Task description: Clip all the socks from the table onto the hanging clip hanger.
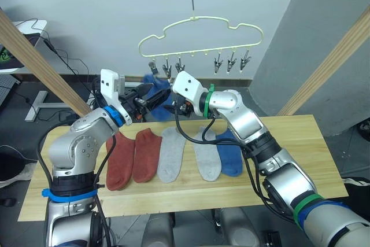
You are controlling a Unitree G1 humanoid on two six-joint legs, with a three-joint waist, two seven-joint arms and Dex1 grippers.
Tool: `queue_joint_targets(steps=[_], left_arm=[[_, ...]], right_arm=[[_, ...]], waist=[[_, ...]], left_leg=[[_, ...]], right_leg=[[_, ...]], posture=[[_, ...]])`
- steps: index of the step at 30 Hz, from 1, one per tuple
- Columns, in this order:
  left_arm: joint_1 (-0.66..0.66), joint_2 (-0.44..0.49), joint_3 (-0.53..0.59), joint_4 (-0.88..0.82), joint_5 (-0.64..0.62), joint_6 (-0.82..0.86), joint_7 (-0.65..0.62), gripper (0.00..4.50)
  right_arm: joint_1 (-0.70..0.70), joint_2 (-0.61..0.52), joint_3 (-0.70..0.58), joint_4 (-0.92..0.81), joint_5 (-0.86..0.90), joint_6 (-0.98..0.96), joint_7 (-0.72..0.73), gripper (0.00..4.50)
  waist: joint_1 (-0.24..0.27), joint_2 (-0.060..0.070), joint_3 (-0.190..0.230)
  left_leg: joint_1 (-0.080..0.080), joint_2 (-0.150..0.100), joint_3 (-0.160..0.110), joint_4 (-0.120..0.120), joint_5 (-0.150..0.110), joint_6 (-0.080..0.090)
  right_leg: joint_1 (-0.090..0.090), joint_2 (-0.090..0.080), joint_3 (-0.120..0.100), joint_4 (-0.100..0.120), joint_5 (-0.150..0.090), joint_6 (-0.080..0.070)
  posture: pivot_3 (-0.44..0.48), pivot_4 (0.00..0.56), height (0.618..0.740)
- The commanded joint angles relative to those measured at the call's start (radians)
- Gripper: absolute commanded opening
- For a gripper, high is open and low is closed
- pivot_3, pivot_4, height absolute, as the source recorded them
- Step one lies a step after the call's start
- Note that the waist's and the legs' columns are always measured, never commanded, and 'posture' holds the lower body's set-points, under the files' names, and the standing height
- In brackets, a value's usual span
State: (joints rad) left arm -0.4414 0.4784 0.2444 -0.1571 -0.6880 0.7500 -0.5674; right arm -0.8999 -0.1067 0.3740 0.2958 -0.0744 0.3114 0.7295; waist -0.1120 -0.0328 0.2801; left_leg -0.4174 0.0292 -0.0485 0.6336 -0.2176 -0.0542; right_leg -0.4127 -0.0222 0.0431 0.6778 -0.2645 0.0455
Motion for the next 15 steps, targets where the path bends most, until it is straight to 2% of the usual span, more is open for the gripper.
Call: queue_joint_targets(steps=[1, 7, 11, 15], left_arm=[[0.023, 0.014, -0.018, -0.069, 0.046, -0.066, 0.003, 4.5], [0.087, -0.055, -0.085, -0.11, 0.212, -0.265, 0.084, 4.5], [0.109, -0.123, -0.126, -0.088, 0.349, -0.436, 0.167, 4.5], [0.115, -0.18, -0.152, -0.07, 0.425, -0.527, 0.225, 4.5]], right_arm=[[0.033, -0.032, -0.006, -0.09, 0.007, 0.005, 0.023, 3.05], [0.144, -0.153, -0.04, -0.267, 0.035, 0.052, 0.069, 3.05], [0.228, -0.236, -0.117, -0.441, 0.1, 0.135, 0.091, 3.05], [0.287, -0.29, -0.191, -0.582, 0.172, 0.196, 0.094, 3.05]], waist=[[0.001, 0.0, 0.0], [0.01, 0.0, 0.0], [0.012, 0.0, 0.0], [0.009, 0.0, 0.0]], left_leg=[[0.0, 0.0, 0.0, 0.0, 0.0, 0.0], [-0.001, -0.001, 0.0, 0.001, 0.0, 0.0], [-0.001, 0.0, 0.0, 0.002, 0.0, 0.0], [-0.001, 0.0, 0.0, 0.003, 0.0, 0.0]], right_leg=[[0.0, 0.0, 0.0, 0.0, 0.0, 0.0], [0.0, -0.001, 0.001, -0.001, 0.0, 0.0], [0.0, 0.0, 0.001, 0.0, 0.0, 0.0], [0.0, 0.0, 0.001, 0.001, 0.0, 0.0]], posture=[[-0.162, 0.256, 0.74], [-0.166, 0.261, 0.74], [-0.169, 0.262, 0.74], [-0.188, 0.269, 0.74]])
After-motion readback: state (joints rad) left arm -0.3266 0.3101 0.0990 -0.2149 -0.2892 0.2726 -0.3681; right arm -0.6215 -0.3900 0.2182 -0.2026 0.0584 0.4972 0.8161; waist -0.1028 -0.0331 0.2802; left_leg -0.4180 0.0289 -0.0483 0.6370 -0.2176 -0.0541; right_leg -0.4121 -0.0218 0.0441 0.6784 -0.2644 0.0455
